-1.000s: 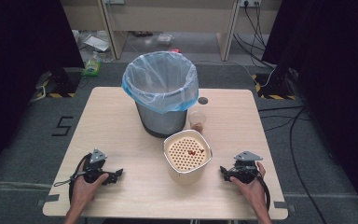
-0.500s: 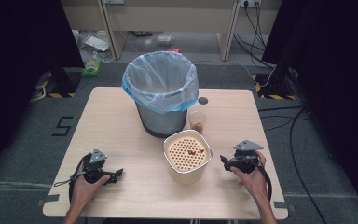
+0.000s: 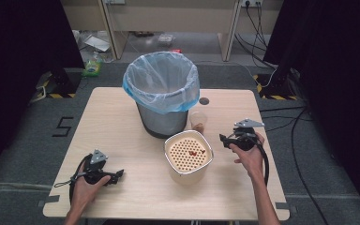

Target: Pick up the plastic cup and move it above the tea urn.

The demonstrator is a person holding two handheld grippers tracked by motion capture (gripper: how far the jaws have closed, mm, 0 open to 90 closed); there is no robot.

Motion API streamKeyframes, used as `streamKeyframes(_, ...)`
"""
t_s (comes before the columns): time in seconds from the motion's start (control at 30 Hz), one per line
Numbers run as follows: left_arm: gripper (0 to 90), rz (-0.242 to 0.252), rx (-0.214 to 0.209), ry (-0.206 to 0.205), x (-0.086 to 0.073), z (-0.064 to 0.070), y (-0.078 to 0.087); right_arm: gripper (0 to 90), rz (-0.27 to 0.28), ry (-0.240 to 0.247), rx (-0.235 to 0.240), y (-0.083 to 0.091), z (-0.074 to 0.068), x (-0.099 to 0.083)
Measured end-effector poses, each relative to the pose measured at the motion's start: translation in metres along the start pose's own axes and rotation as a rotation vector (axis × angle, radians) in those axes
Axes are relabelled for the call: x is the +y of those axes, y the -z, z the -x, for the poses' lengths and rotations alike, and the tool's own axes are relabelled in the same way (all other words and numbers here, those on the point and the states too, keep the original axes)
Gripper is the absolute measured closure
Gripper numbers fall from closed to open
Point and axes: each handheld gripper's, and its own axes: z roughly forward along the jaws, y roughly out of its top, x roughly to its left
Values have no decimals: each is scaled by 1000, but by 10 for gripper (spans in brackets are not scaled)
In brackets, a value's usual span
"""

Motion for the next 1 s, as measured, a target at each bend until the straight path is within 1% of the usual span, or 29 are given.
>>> streamKeyframes(0.07,0,0,0,0,0,0,0,359,0,4,-2,-3,-1,6)
streamKeyframes(0.1,0,0,0,0,0,0,0,359,0,4,-2,-3,-1,6)
streamKeyframes(0.13,0,0,0,0,0,0,0,379,5,12,-1,-5,-1,13)
streamKeyframes(0.17,0,0,0,0,0,0,0,379,5,12,-1,-5,-1,13)
streamKeyframes(0.2,0,0,0,0,0,0,0,389,3,8,8,-8,-1,20)
streamKeyframes(0.23,0,0,0,0,0,0,0,389,3,8,8,-8,-1,20)
streamKeyframes(0.27,0,0,0,0,0,0,0,401,3,6,13,-9,-2,24)
streamKeyframes(0.3,0,0,0,0,0,0,0,413,5,15,16,-12,-4,33)
streamKeyframes(0.43,0,-1,0,0,0,0,0,444,9,26,25,-18,-9,47)
streamKeyframes(0.47,0,0,0,0,0,0,0,444,9,26,25,-18,-9,47)
streamKeyframes(0.5,0,0,0,0,0,0,0,458,2,31,41,-23,-13,53)
streamKeyframes(0.57,0,0,0,0,0,0,0,472,-11,42,43,-29,-16,59)
streamKeyframes(0.6,0,0,0,0,0,0,0,472,-11,42,43,-29,-16,59)
streamKeyframes(0.67,0,0,0,0,0,0,0,496,-25,50,42,-37,-20,65)
streamKeyframes(0.73,0,0,0,0,0,0,0,513,-32,57,47,-41,-22,68)
streamKeyframes(0.77,0,0,0,0,0,0,0,513,-32,57,47,-41,-22,68)
streamKeyframes(0.8,0,0,0,0,0,0,0,529,-33,57,51,-45,-23,71)
streamKeyframes(0.87,0,0,0,0,0,0,0,544,-42,69,55,-48,-24,74)
streamKeyframes(0.97,0,0,0,0,0,0,0,565,-57,73,55,-55,-25,76)
streamKeyframes(1.0,0,0,0,0,0,0,0,565,-57,73,55,-55,-25,76)
